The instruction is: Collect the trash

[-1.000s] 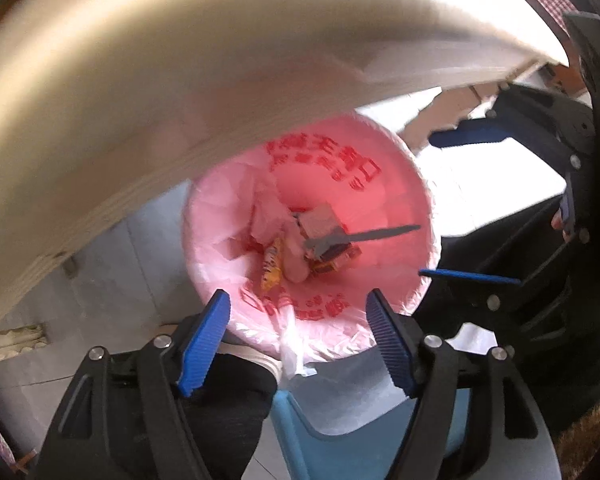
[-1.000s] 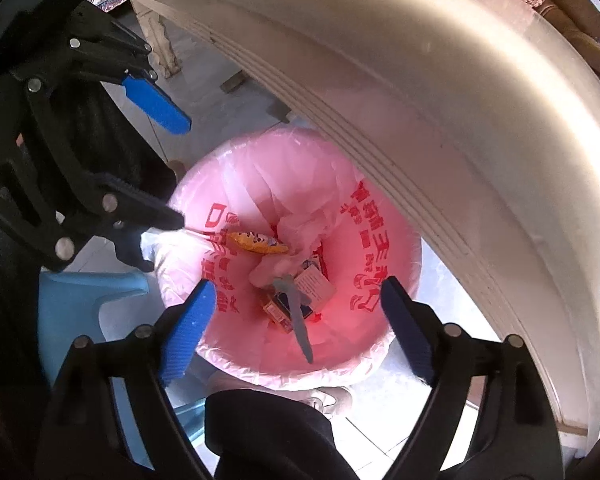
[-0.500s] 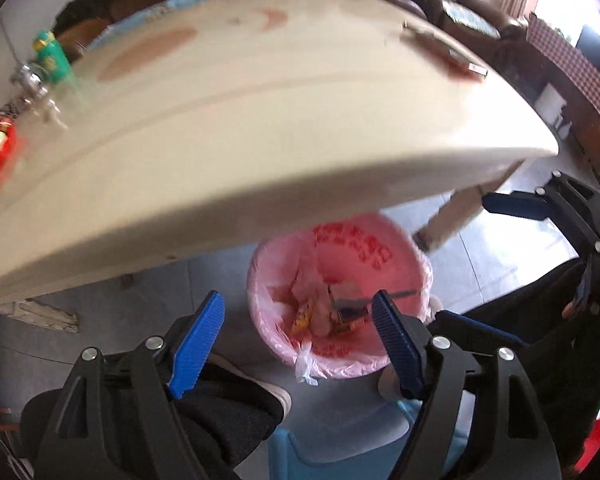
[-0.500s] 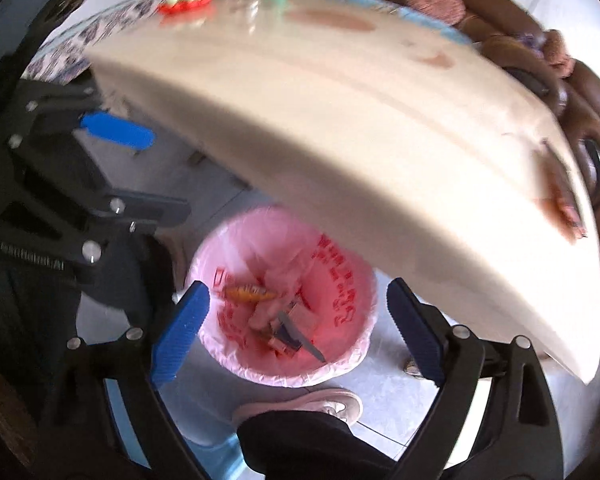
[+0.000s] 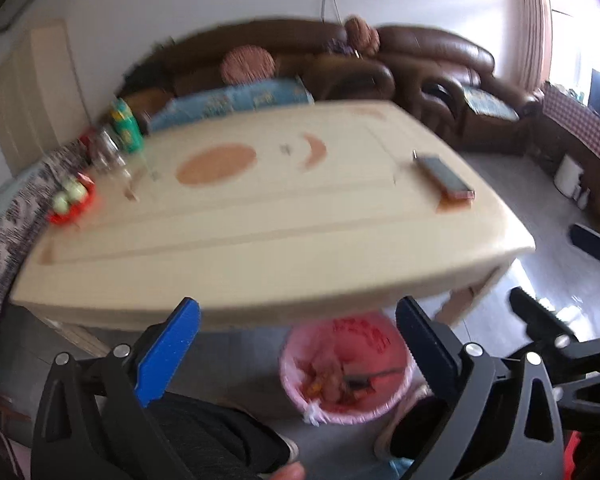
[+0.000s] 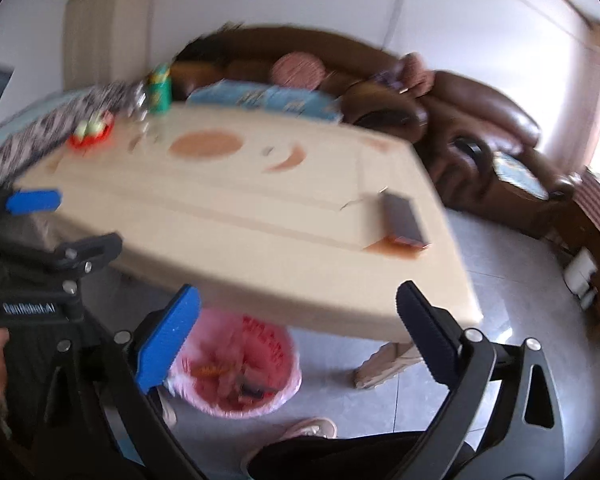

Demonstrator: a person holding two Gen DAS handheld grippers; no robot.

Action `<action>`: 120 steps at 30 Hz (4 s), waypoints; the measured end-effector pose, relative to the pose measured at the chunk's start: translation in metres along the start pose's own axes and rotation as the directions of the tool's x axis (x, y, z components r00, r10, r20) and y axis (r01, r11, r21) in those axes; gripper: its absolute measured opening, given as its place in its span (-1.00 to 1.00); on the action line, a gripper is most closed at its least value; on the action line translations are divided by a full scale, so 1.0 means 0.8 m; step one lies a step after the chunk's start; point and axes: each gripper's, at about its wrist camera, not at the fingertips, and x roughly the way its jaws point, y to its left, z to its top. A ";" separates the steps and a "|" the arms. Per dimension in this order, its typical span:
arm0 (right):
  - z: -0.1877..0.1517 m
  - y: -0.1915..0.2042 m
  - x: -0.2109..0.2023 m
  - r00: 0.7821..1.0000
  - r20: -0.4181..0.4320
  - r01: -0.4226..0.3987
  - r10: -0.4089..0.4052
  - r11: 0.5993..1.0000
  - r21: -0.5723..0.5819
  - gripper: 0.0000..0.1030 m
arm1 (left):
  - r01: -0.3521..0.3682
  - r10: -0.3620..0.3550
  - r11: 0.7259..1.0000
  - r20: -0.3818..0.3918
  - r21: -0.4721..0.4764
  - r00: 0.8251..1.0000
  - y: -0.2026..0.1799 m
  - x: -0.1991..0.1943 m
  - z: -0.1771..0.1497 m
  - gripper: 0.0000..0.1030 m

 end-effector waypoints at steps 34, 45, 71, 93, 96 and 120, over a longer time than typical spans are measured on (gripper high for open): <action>0.047 -0.016 -0.171 0.955 0.234 0.144 -0.185 0.973 0.180 0.88 | -0.010 0.045 0.982 0.179 -0.188 0.983 0.012 -0.164 0.040 0.86; 0.049 -0.011 -0.176 0.953 0.240 0.143 -0.182 0.975 0.173 0.88 | -0.009 0.044 0.981 0.180 -0.194 0.983 0.015 -0.161 0.040 0.86; 0.050 -0.004 -0.177 0.952 0.251 0.141 -0.177 0.978 0.157 0.88 | -0.016 0.052 0.981 0.181 -0.194 0.982 0.020 -0.159 0.034 0.86; 0.049 -0.005 -0.178 0.951 0.257 0.139 -0.174 0.979 0.149 0.88 | -0.024 0.060 0.981 0.182 -0.194 0.982 0.023 -0.157 0.033 0.86; 0.049 -0.006 -0.177 0.951 0.257 0.135 -0.171 0.979 0.149 0.88 | -0.026 0.062 0.981 0.182 -0.193 0.981 0.023 -0.157 0.033 0.86; 0.052 -0.012 -0.176 0.956 0.249 0.124 -0.157 0.982 0.143 0.88 | -0.032 0.059 0.986 0.164 -0.165 0.985 0.030 -0.149 0.035 0.86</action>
